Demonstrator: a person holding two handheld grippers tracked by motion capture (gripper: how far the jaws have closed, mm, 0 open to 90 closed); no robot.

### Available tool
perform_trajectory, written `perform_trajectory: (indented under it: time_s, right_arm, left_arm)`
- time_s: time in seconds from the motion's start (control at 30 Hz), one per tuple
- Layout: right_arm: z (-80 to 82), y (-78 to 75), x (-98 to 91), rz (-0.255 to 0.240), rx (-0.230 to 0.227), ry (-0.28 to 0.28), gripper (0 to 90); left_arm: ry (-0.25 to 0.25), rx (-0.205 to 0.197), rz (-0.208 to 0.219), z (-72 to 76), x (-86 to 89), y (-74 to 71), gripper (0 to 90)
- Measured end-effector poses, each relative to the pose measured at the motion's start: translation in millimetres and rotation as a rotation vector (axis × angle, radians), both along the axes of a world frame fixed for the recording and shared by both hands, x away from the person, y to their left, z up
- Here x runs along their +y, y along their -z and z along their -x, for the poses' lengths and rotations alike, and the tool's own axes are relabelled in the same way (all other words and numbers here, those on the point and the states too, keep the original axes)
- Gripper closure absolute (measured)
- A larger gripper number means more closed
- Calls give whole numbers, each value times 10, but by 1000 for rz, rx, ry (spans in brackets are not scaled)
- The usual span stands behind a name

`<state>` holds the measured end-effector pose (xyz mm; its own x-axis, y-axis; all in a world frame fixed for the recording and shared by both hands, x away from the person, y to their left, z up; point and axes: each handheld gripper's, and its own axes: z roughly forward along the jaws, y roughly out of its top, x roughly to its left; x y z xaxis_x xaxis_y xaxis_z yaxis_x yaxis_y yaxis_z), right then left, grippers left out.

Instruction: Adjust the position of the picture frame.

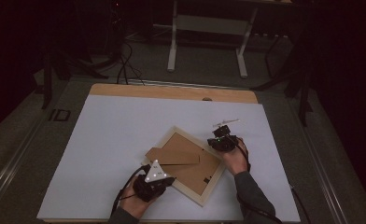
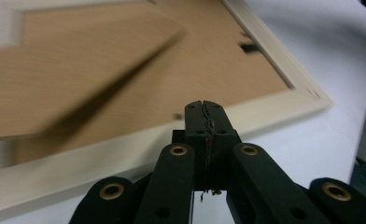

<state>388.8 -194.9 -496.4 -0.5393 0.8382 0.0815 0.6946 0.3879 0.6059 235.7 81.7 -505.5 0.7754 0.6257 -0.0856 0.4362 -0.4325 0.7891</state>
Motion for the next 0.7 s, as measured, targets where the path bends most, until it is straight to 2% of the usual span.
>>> perform_trajectory:
  time_s: [0.1,0.2,0.23,0.27,0.33,0.47,0.53,0.6,0.7]
  right_arm:
    - [106,-6,-111,-5,-7,-4,900]
    - [207,-3,-234,-16,-6,6,900]
    - [207,-3,-234,-16,-6,6,900]
    - [287,7,-342,-16,-5,22,900]
    - [308,10,-371,-19,-7,26,900]
    - [424,30,-506,-26,-5,41,900]
    - [531,61,-600,-34,-6,53,900]
    - [531,61,-600,-34,-6,53,900]
    - [666,83,-668,-51,-19,60,900]
  left_arm:
    - [-50,-30,13,-34,158,-81,900]
    - [-97,-36,35,-80,315,-134,900]
    - [-97,-36,35,-80,315,-134,900]
    - [-137,-45,43,-121,435,-165,900]
    - [-156,-49,45,-140,492,-175,900]
    - [-200,-43,46,-218,646,-175,900]
    - [-223,-39,45,-256,706,-162,900]
    - [-231,-37,48,-268,724,-157,900]
    - [-260,-31,46,-350,800,-131,900]
